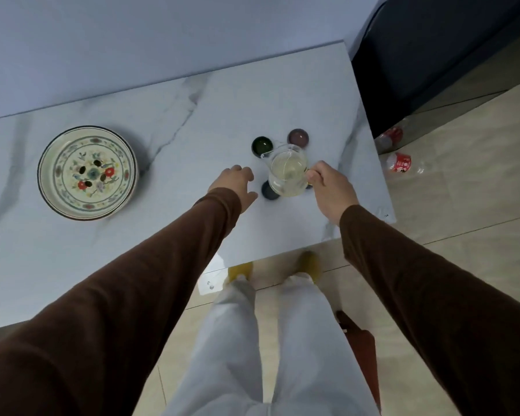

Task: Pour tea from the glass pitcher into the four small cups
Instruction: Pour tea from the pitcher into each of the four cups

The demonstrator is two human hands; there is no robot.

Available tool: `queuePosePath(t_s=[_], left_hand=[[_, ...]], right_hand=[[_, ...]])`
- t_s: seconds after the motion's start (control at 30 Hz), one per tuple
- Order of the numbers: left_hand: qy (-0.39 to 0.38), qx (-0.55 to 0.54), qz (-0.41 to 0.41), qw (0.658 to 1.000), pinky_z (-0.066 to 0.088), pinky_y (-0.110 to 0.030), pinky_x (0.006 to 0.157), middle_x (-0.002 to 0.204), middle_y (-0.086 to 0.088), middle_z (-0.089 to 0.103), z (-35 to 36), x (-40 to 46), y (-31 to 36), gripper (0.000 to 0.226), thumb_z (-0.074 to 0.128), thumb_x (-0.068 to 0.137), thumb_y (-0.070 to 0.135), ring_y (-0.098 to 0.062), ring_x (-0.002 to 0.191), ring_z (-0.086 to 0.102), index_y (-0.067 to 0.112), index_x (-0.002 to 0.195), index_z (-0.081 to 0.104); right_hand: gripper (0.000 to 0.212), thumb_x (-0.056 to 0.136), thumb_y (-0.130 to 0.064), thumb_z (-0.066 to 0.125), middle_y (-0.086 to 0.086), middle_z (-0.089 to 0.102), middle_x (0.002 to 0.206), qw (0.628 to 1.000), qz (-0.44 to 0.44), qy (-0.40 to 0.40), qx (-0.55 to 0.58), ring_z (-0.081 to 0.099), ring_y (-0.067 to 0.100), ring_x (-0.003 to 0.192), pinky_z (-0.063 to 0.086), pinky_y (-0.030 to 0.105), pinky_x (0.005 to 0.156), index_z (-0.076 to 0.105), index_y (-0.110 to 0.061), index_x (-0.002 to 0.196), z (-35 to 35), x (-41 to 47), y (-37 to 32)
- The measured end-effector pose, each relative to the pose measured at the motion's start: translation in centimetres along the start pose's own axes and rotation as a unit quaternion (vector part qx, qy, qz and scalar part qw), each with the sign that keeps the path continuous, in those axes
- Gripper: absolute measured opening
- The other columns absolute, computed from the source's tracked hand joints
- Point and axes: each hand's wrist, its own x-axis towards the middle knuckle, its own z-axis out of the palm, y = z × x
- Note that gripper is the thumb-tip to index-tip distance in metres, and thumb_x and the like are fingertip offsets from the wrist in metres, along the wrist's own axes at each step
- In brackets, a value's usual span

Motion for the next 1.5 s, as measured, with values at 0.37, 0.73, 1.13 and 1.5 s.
queuePosePath(t_s=[0.37, 0.73, 1.13, 1.5], left_hand=[[0.044, -0.032, -0.084, 0.995, 0.045, -0.041, 0.095, 0.124, -0.010, 0.054, 1.8, 2.7, 5.3, 0.046, 0.063, 0.082, 0.032, -0.029, 0.116, 0.049, 0.015, 0.123, 0.053], [0.065, -0.063, -0.095, 0.991, 0.046, -0.040, 0.093, 0.126, -0.008, 0.052, 4.3, 3.1, 6.2, 0.048, 0.063, 0.081, 0.029, -0.027, 0.117, 0.049, 0.016, 0.125, 0.051], [0.148, -0.080, -0.103, 0.980, 0.042, -0.040, 0.099, 0.129, -0.007, 0.050, 6.7, 9.1, 2.2, 0.066, 0.073, 0.073, 0.039, -0.027, 0.120, 0.046, 0.018, 0.131, 0.048], [0.232, -0.023, -0.046, 0.971, 0.036, -0.037, 0.104, 0.134, -0.005, 0.048, 9.3, 16.8, -2.0, 0.084, 0.075, 0.065, 0.054, -0.025, 0.126, 0.040, 0.021, 0.136, 0.044]], right_hand=[[0.023, 0.102, -0.029, 0.037, 0.003, 0.054, 0.082, 0.992, -0.098, -0.070, -0.038, 0.049, 0.024, 0.079, 0.036, 0.034, 0.068, 0.048, -0.015, 0.087, -5.6, 5.6, 3.0], [0.028, 0.102, -0.031, 0.037, 0.003, 0.055, 0.084, 0.989, -0.114, -0.047, -0.077, 0.049, 0.025, 0.080, 0.035, 0.033, 0.068, 0.054, -0.009, 0.095, -6.3, 7.6, 4.9], [0.026, 0.099, -0.038, 0.038, -0.001, 0.064, 0.092, 0.954, -0.251, 0.011, -0.164, 0.059, 0.028, 0.091, 0.039, 0.034, 0.074, 0.057, -0.020, 0.095, -5.4, 15.2, 5.2], [0.028, 0.096, -0.042, 0.043, -0.002, 0.065, 0.086, 0.889, -0.407, 0.094, -0.188, 0.057, 0.025, 0.085, 0.036, 0.032, 0.070, 0.061, -0.021, 0.089, -3.1, 23.3, 4.6]])
